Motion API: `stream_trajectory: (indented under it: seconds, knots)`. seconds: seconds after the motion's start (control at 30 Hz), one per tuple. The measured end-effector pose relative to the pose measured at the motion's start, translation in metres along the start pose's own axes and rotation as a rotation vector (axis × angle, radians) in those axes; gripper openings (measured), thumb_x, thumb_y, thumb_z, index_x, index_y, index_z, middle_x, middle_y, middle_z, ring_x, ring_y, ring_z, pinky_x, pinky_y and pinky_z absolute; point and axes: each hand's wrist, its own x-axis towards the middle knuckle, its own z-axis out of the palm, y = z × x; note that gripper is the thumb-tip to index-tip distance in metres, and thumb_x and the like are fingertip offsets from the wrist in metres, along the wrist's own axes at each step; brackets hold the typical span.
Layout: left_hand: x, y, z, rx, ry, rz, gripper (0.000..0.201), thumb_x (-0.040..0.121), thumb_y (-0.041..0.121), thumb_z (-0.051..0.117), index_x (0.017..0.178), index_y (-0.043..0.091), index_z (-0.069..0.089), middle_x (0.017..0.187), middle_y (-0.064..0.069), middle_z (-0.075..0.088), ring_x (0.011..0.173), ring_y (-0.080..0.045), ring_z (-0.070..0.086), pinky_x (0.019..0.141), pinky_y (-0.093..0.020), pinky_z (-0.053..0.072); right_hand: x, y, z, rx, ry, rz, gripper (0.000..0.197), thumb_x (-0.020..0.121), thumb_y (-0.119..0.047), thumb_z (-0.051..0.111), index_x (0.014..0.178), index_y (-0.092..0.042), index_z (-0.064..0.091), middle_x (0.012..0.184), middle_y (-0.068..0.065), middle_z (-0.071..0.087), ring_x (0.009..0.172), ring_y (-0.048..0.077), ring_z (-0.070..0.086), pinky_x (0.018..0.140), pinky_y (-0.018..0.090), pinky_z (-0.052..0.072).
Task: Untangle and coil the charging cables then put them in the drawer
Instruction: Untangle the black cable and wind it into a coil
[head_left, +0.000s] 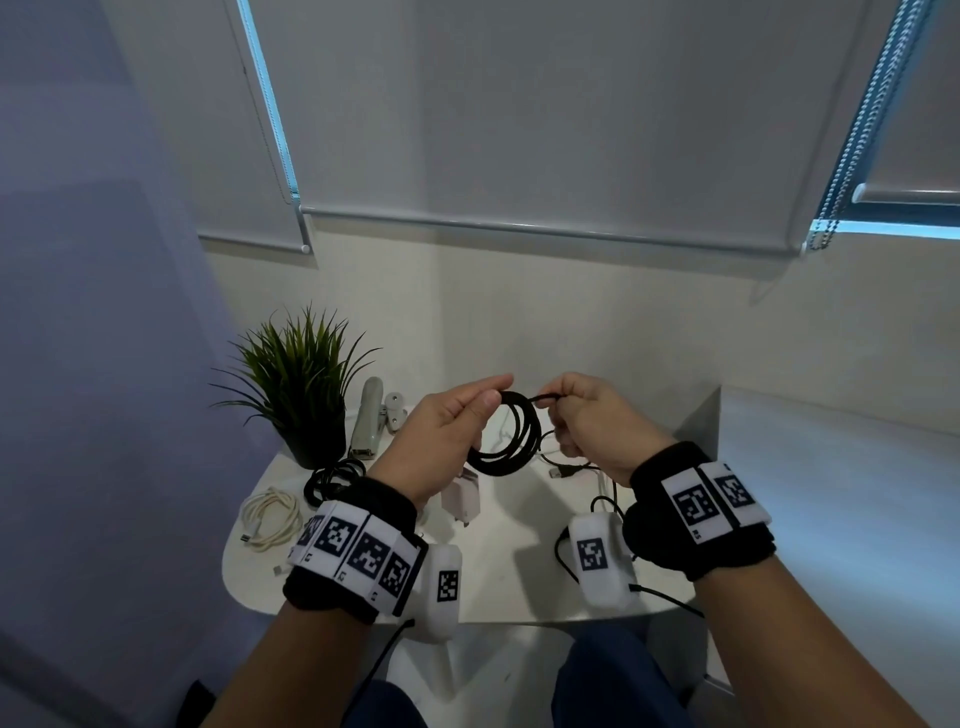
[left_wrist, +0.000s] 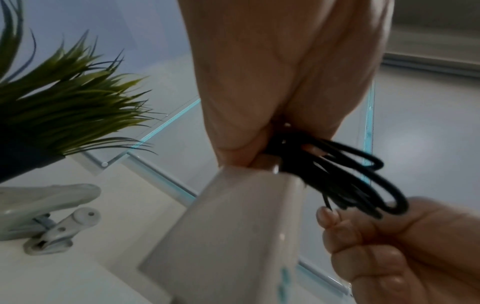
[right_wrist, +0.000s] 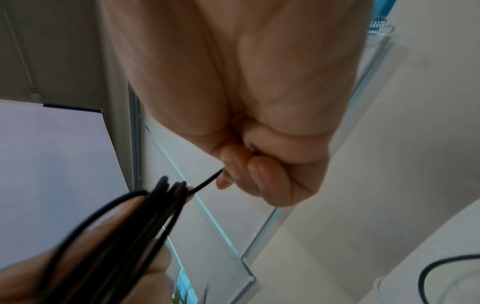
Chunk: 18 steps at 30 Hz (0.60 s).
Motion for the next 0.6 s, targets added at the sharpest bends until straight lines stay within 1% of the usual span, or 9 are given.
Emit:
stream_trajectory:
  seconds: [0.1, 0.17, 0.2, 0.23, 0.27, 0.33, 0.4, 0.5, 0.6]
  knots:
    - [-0.001, -0.003, 0.000, -0.013, 0.040, -0.010, 0.023, 0.097, 0.024, 0.050, 0.103, 0.039, 0.067, 0.052, 0.013, 0.044, 0.056, -0.008, 0.041, 0.049, -0.014, 0.034, 0.002, 0.000, -0.008, -0.017, 0.063, 0.012, 0.034, 0.089, 0.008, 0.027, 0.078, -0.011, 0.053, 0.059, 0.003, 0.037, 0.045, 0.012, 0.026, 0.043, 0.023, 0.024]
    - [-0.003, -0.001, 0.000, 0.022, 0.047, 0.000, 0.022, 0.097, 0.020, 0.050, 0.106, 0.030, 0.067, 0.049, 0.010, 0.054, 0.051, -0.009, 0.044, 0.050, -0.013, 0.035, 0.002, -0.001, -0.009, 0.003, 0.074, 0.022, 0.034, 0.088, 0.008, 0.027, 0.079, -0.010, 0.054, 0.059, 0.004, 0.037, 0.043, 0.012, 0.027, 0.042, 0.022, 0.023]
    - [-0.004, 0.001, 0.000, 0.056, 0.049, 0.010, 0.022, 0.097, 0.019, 0.050, 0.110, 0.025, 0.066, 0.057, 0.008, 0.065, 0.054, -0.016, 0.050, 0.055, -0.014, 0.038, 0.001, -0.001, -0.009, 0.011, 0.067, 0.024, 0.033, 0.088, 0.008, 0.028, 0.079, -0.010, 0.054, 0.058, 0.004, 0.039, 0.042, 0.011, 0.029, 0.041, 0.022, 0.025]
    - [-0.004, 0.002, -0.001, 0.100, 0.060, 0.023, 0.023, 0.096, 0.019, 0.050, 0.113, 0.020, 0.066, 0.073, 0.009, 0.068, 0.067, -0.024, 0.054, 0.061, -0.016, 0.041, 0.000, -0.002, -0.010, 0.011, 0.052, 0.021, 0.032, 0.088, 0.008, 0.029, 0.079, -0.010, 0.054, 0.058, 0.004, 0.042, 0.041, 0.011, 0.033, 0.041, 0.021, 0.027]
    - [-0.005, 0.005, -0.001, 0.150, 0.085, 0.029, 0.024, 0.096, 0.020, 0.051, 0.115, 0.017, 0.066, 0.084, 0.014, 0.066, 0.077, -0.026, 0.055, 0.067, -0.019, 0.045, -0.001, -0.002, -0.010, -0.006, 0.029, 0.016, 0.030, 0.090, 0.007, 0.032, 0.080, -0.010, 0.055, 0.059, 0.004, 0.048, 0.042, 0.011, 0.039, 0.043, 0.020, 0.030]
    - [-0.008, 0.009, -0.002, 0.269, 0.170, 0.033, 0.025, 0.096, 0.020, 0.051, 0.116, 0.014, 0.065, 0.094, 0.027, 0.051, 0.077, -0.019, 0.056, 0.076, -0.017, 0.044, -0.005, -0.002, -0.009, -0.067, -0.044, 0.005, 0.026, 0.093, 0.001, 0.040, 0.079, -0.013, 0.056, 0.063, 0.004, 0.059, 0.051, 0.011, 0.049, 0.049, 0.016, 0.036]
    - [-0.008, 0.007, -0.004, 0.381, 0.233, 0.048, 0.024, 0.097, 0.021, 0.050, 0.117, 0.013, 0.060, 0.084, 0.022, 0.039, 0.075, -0.008, 0.051, 0.072, -0.015, 0.044, -0.005, 0.002, -0.007, -0.130, -0.104, 0.005, 0.025, 0.091, -0.004, 0.052, 0.072, -0.017, 0.062, 0.067, 0.003, 0.062, 0.060, 0.015, 0.047, 0.057, 0.020, 0.037]
    - [-0.006, 0.001, -0.004, 0.500, 0.267, 0.081, 0.011, 0.097, 0.021, 0.051, 0.100, 0.010, 0.052, 0.069, 0.008, 0.043, 0.064, 0.002, 0.046, 0.059, -0.011, 0.039, -0.007, 0.003, -0.003, -0.074, -0.146, 0.061, 0.022, 0.087, -0.008, 0.060, 0.068, -0.017, 0.066, 0.060, 0.003, 0.053, 0.053, 0.015, 0.041, 0.051, 0.026, 0.031]
    - [-0.002, -0.012, -0.001, 0.529, 0.198, 0.084, 0.015, 0.096, 0.023, 0.051, 0.088, 0.012, 0.047, 0.057, 0.001, 0.045, 0.056, -0.010, 0.044, 0.056, -0.029, 0.037, -0.012, -0.005, 0.002, 0.185, -0.201, 0.080, 0.017, 0.090, -0.002, 0.058, 0.074, -0.007, 0.061, 0.057, 0.005, 0.055, 0.044, 0.012, 0.050, 0.044, 0.022, 0.039]
